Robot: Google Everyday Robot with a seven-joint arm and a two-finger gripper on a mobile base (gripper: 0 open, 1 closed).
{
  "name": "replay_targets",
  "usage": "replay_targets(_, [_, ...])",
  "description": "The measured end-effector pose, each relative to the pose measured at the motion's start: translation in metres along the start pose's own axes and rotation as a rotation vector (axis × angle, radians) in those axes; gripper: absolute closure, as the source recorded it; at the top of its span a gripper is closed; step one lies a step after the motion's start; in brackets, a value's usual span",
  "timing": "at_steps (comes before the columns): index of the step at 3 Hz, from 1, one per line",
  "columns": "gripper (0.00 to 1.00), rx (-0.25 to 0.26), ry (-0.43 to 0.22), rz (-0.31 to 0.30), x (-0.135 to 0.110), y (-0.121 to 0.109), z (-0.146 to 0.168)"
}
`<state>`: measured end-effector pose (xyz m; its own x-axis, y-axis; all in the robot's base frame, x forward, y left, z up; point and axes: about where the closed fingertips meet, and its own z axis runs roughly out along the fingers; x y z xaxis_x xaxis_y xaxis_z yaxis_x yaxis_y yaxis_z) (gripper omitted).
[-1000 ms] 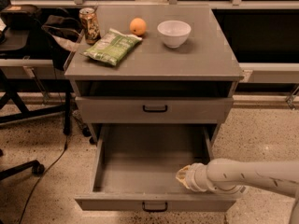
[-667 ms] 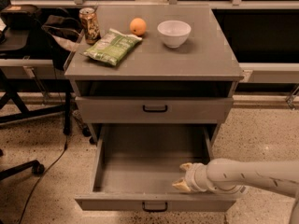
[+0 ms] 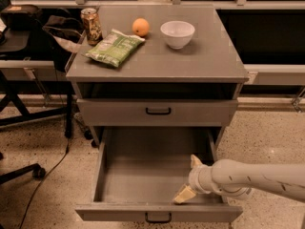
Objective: Open middle drawer
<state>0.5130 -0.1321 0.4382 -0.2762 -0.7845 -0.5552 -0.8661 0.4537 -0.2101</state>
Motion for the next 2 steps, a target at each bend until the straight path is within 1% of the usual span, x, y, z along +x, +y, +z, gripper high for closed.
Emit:
replay_targets(1, [0.0,0.011,-0.057,-0.081,-0.0233,0.0001,-0.0311])
replay_targets(2, [0.0,0.011,-0.057,-0.081,-0.0233,0.0002,-0.0311])
